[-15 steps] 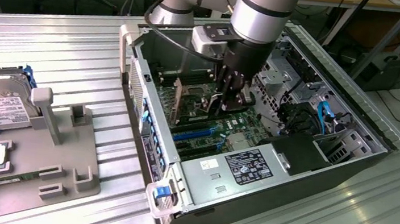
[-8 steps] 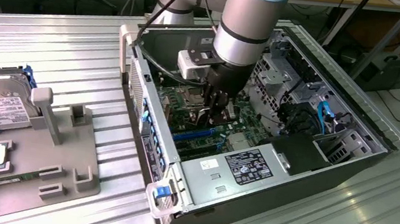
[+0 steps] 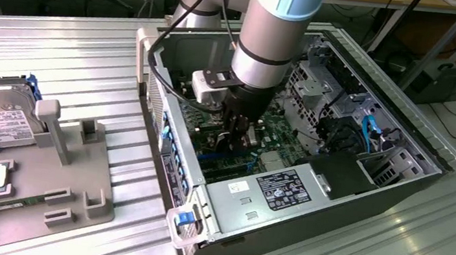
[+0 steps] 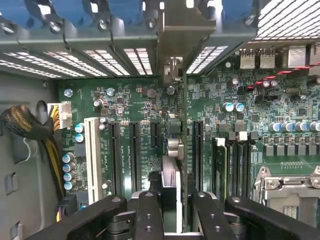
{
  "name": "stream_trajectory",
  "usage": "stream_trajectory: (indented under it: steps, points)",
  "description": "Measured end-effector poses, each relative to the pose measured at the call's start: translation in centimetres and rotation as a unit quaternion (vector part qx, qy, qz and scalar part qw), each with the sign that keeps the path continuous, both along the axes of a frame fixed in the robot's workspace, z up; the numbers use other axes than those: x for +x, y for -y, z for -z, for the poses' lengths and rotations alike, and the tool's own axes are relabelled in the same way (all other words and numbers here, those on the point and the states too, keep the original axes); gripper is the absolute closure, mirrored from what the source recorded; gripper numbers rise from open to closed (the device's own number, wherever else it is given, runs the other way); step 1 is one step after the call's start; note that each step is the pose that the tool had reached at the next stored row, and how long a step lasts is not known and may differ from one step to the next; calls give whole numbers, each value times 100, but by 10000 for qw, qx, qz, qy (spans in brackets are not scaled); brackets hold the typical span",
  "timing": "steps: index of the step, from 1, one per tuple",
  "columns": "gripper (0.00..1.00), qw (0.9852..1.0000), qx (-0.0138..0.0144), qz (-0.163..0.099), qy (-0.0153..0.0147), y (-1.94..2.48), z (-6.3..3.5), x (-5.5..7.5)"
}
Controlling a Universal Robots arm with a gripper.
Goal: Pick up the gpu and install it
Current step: 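Insert the gpu into the slot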
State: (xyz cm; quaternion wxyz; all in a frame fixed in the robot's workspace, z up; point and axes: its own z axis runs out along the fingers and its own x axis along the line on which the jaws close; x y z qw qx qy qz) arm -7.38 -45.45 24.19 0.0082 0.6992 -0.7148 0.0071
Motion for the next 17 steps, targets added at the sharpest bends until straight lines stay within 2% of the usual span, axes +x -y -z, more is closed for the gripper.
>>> stream_trajectory:
  steps: [17]
  points:
    - [72, 10000, 0, -1, 0, -17, -7, 15]
